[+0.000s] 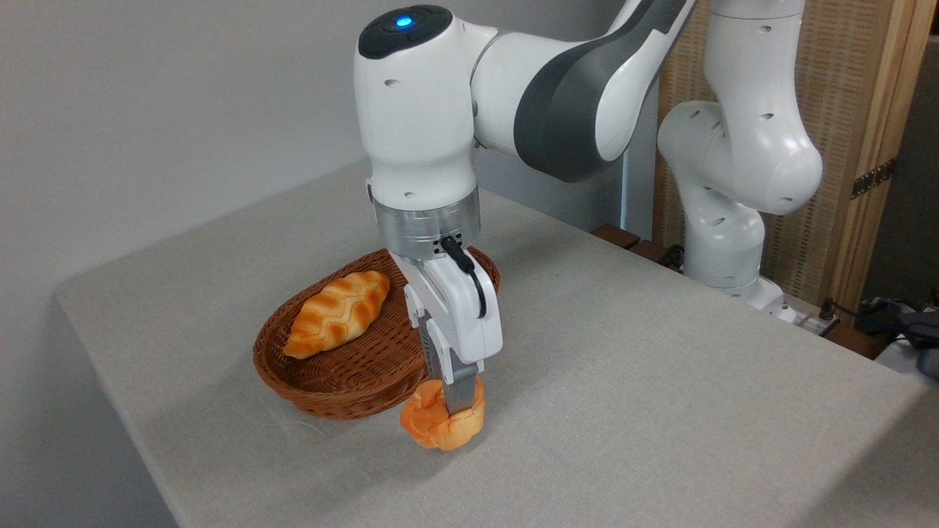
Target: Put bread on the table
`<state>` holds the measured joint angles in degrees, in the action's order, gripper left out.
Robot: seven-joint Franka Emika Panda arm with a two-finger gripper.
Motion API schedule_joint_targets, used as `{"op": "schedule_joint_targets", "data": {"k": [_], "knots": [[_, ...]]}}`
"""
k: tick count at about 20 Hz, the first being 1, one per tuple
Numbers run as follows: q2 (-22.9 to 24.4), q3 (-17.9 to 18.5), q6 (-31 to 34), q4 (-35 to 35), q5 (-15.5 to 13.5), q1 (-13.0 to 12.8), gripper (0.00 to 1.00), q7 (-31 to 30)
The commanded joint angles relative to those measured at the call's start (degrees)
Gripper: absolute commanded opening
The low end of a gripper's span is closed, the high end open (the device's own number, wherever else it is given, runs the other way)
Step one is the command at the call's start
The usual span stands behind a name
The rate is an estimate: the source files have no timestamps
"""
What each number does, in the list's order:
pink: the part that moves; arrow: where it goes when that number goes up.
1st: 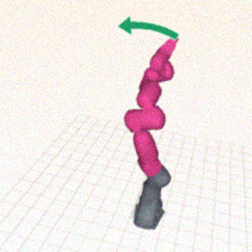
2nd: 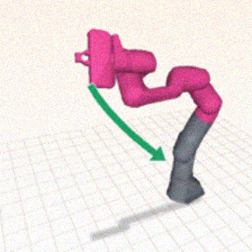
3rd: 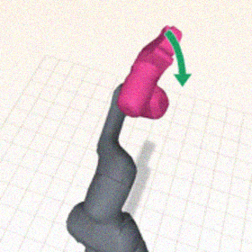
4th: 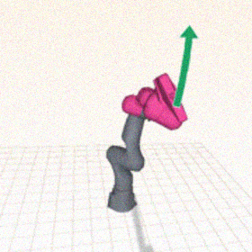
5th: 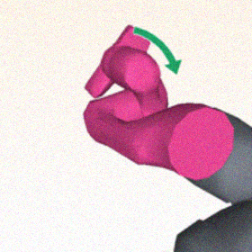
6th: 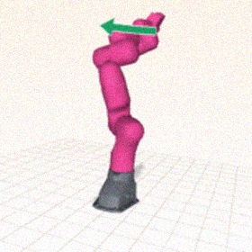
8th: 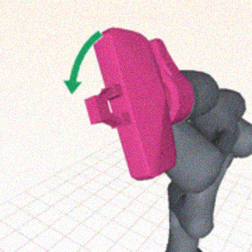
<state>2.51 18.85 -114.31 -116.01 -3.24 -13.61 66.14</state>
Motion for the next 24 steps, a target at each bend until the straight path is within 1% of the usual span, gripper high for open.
{"op": "schedule_joint_targets", "data": {"k": [1, 14, 18, 20, 21, 24], "knots": [[0.30, 0.13, 0.58, 0.26, -0.36, -1.60, 1.00, -0.93], [0.30, 0.13, 0.58, 0.26, -0.36, -1.60, 1.00, -0.93], [1.00, 0.05, 0.75, 0.69, -0.62, -1.68, 1.00, -1.45], [1.35, -0.92, 0.84, 0.87, -0.63, -1.86, 1.00, -2.59], [1.62, -2.23, 0.75, 0.87, -0.36, -1.95, 1.00, -4.42], [2.05, -3.73, 0.75, 1.05, -0.01, -1.95, 1.00, -7.42]]}}
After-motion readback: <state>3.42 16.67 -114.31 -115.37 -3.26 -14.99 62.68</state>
